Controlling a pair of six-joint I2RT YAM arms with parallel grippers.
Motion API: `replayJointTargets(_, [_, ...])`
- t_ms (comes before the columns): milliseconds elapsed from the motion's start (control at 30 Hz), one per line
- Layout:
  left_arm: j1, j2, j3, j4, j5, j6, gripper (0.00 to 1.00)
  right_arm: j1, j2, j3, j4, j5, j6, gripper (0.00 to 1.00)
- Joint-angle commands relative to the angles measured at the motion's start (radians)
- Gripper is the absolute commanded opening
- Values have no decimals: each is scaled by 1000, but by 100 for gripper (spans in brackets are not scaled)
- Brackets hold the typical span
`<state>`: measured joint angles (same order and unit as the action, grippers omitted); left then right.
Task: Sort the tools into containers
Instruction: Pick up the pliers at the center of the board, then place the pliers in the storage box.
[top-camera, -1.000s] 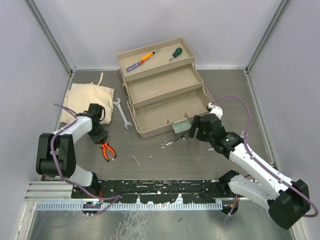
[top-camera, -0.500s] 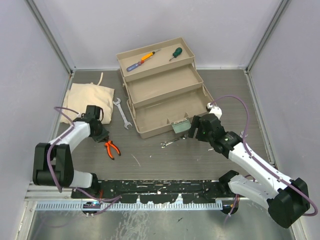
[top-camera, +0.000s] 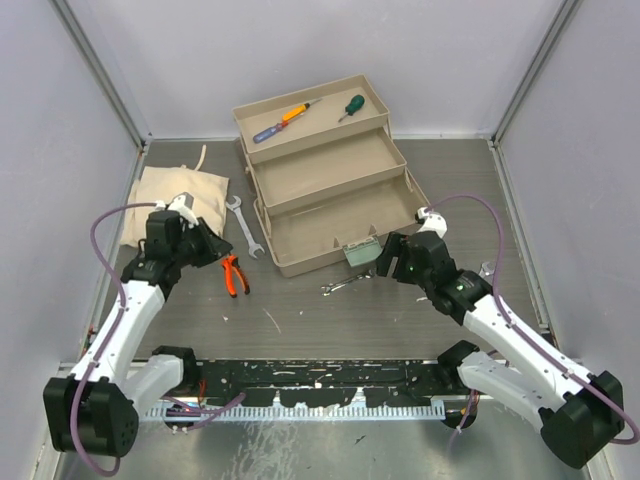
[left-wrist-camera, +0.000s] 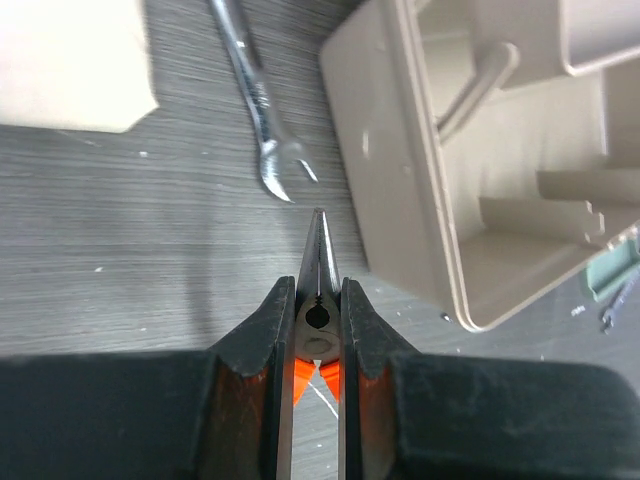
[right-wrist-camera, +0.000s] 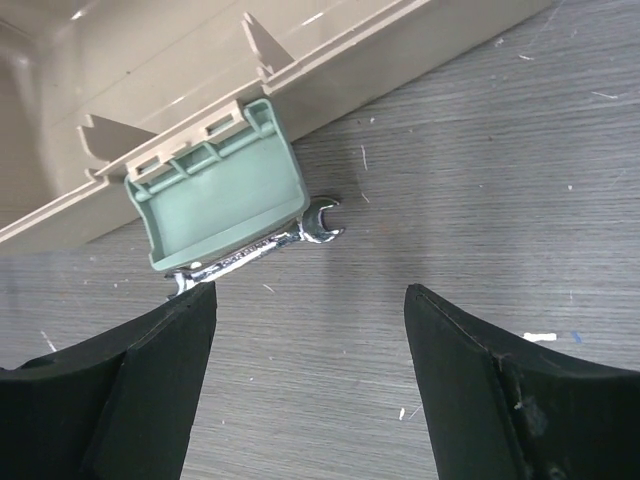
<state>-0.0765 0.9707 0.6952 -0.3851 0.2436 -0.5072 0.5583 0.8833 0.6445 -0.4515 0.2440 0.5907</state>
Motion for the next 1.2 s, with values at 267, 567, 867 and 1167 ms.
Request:
replayJointTargets(267, [-265,-13,220,-1,-35,82,0,-1,-78,-23,111,-74,-46,80])
replayJointTargets(567, [-385,200,562,-77,-4,396,0,-1,-98,-21,100,-73,-44,80])
replayJointTargets(867, [-402,629,1072,-265,-5,638,0,-1,-168,-24,42,-45,-42,80])
replayJointTargets(1167, [-442,919,1396,-346,20,895,0,-1,-228,-36,-6,-36,-40,81])
